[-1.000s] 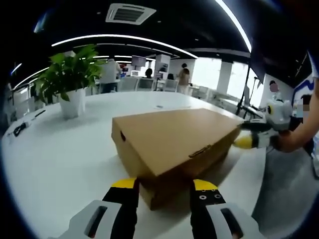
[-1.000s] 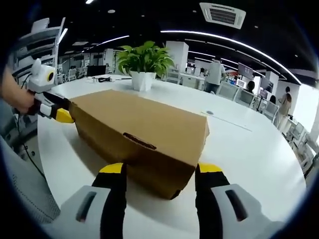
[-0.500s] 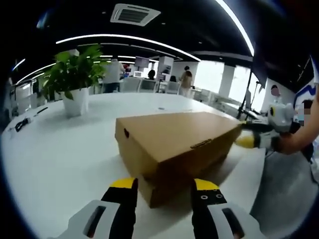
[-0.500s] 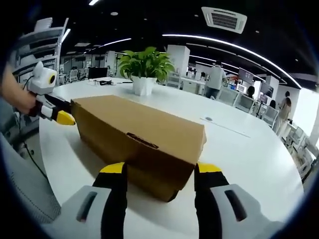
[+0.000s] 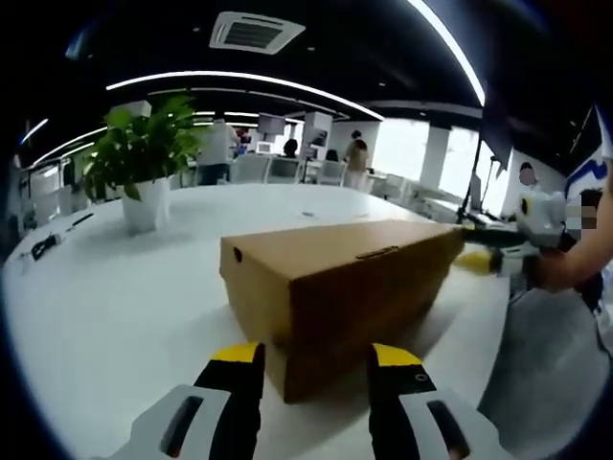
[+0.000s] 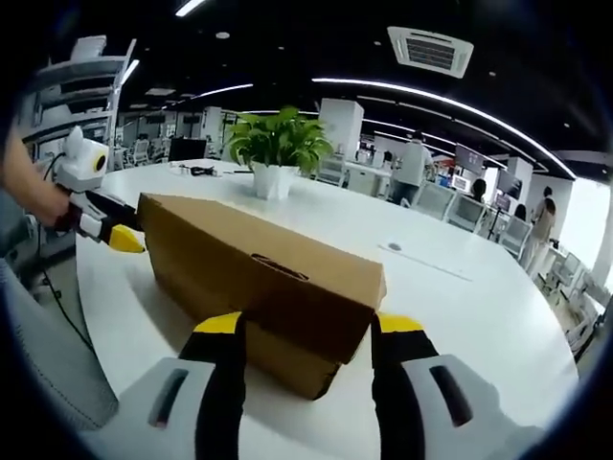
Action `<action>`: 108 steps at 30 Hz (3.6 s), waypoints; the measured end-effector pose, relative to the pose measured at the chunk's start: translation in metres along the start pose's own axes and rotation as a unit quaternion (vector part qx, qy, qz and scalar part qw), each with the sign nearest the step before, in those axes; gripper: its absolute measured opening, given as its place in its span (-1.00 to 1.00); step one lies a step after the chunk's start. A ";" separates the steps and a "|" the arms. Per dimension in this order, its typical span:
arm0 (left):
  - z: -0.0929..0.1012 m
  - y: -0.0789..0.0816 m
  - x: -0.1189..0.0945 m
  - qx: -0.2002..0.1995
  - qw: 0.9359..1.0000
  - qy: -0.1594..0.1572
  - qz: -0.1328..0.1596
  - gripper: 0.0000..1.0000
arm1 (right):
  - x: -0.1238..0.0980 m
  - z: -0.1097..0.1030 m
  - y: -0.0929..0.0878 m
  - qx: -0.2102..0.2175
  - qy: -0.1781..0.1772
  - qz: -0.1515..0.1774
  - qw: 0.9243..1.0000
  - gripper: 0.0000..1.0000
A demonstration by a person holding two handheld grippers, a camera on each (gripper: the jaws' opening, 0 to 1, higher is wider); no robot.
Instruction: Operate the shoe box by opening the lid, removing the specified soft item, and placing it in the target area until the item is outside and the box remains undamaged.
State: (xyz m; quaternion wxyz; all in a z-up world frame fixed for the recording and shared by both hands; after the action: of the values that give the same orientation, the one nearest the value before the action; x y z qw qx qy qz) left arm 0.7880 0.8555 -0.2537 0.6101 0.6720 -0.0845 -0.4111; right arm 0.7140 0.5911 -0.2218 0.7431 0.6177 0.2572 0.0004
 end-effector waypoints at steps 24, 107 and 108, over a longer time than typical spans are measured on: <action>0.010 0.008 0.000 0.002 1.000 0.004 0.002 -0.13 | 0.002 0.029 0.027 -0.029 -0.046 0.034 0.998 -0.36; -0.016 0.022 0.026 -0.004 0.974 0.182 -0.132 -0.83 | 0.031 0.087 0.078 -0.037 -0.109 0.064 0.991 -0.99; -0.016 0.023 0.026 0.000 0.973 0.187 -0.135 -0.83 | 0.031 0.088 0.078 -0.036 -0.108 0.064 0.991 -0.99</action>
State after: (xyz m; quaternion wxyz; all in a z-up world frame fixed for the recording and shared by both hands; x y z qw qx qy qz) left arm 0.8240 0.8461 -0.2466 0.5538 0.7423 0.1231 -0.3566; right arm 0.7997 0.5391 -0.1526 0.7869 0.6019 0.1354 -0.0096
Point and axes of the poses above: the point that each gripper's makers call its tool centre point, and the gripper's own axes: x roughly forward along the fingers, z roughly to its right, y roughly out of its top, the point moved 4 cm from there along -x, roughly backward along the fingers, and after that the axes turned 10 degrees about y, right-handed, at the moved point
